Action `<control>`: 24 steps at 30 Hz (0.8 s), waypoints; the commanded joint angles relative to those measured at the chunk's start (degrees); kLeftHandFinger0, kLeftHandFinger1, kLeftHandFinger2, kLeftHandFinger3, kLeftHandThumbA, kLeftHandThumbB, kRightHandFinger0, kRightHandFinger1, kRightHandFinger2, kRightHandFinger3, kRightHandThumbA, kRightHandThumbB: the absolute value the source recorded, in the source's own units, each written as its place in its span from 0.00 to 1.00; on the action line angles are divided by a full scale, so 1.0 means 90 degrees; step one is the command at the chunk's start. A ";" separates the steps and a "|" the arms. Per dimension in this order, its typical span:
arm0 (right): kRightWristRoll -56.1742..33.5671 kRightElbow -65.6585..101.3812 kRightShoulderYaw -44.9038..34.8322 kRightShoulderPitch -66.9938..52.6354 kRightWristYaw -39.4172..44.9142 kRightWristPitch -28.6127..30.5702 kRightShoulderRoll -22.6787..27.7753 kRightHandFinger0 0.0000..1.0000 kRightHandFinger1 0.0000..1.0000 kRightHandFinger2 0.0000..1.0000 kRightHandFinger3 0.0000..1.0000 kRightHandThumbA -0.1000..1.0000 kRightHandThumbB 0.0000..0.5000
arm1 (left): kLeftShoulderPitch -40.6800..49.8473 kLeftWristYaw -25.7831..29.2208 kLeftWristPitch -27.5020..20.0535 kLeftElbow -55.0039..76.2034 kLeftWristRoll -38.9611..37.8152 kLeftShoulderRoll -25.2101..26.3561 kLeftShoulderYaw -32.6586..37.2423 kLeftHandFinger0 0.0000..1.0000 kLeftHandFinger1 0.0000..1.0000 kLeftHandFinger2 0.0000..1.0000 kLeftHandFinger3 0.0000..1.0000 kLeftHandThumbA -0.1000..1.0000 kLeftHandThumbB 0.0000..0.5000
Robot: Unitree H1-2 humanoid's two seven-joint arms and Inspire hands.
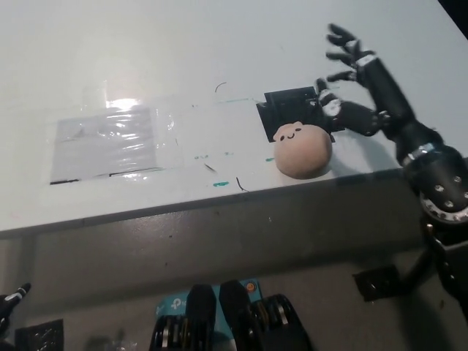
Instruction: The robot uses its right hand to grab and squeeze a pink dumpling toy kept on the black mask on the desk
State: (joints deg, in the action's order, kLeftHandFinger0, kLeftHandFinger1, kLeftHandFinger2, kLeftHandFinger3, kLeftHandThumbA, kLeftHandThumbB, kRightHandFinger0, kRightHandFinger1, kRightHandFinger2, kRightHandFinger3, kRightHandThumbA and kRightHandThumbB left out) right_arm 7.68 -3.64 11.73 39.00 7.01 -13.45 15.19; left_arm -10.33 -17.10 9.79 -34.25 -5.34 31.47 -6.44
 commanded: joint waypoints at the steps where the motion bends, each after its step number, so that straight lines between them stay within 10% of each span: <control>1: 0.0474 -0.0324 0.0320 0.0444 0.0323 -0.0269 0.0072 1.00 1.00 1.00 1.00 0.52 0.78 | -0.0144 -0.0020 0.0008 0.0095 0.0042 0.0239 -0.0042 0.00 0.00 0.05 0.04 0.67 1.00; 17: 0.1362 -0.2403 0.0813 0.0805 -0.0282 0.0442 -0.0337 1.00 1.00 1.00 1.00 0.60 0.83 | -0.0250 -0.0030 0.0068 0.0055 -0.0042 0.0239 -0.0128 0.00 0.00 0.04 0.06 0.69 1.00; 24: 0.1468 -0.3292 0.0761 0.0823 -0.0860 0.0811 -0.0723 1.00 1.00 1.00 1.00 0.66 0.91 | -0.0335 -0.0186 0.0034 0.0022 -0.0014 0.0331 -0.0023 0.00 0.00 0.08 0.09 0.92 1.00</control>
State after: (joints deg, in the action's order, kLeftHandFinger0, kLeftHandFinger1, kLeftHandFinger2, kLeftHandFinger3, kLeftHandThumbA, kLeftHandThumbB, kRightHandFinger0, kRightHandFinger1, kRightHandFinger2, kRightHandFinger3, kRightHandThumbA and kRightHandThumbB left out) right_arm 18.50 -32.30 19.04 43.77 3.45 -10.26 10.09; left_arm -11.76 -17.27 10.05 -34.26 -5.22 31.77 -6.31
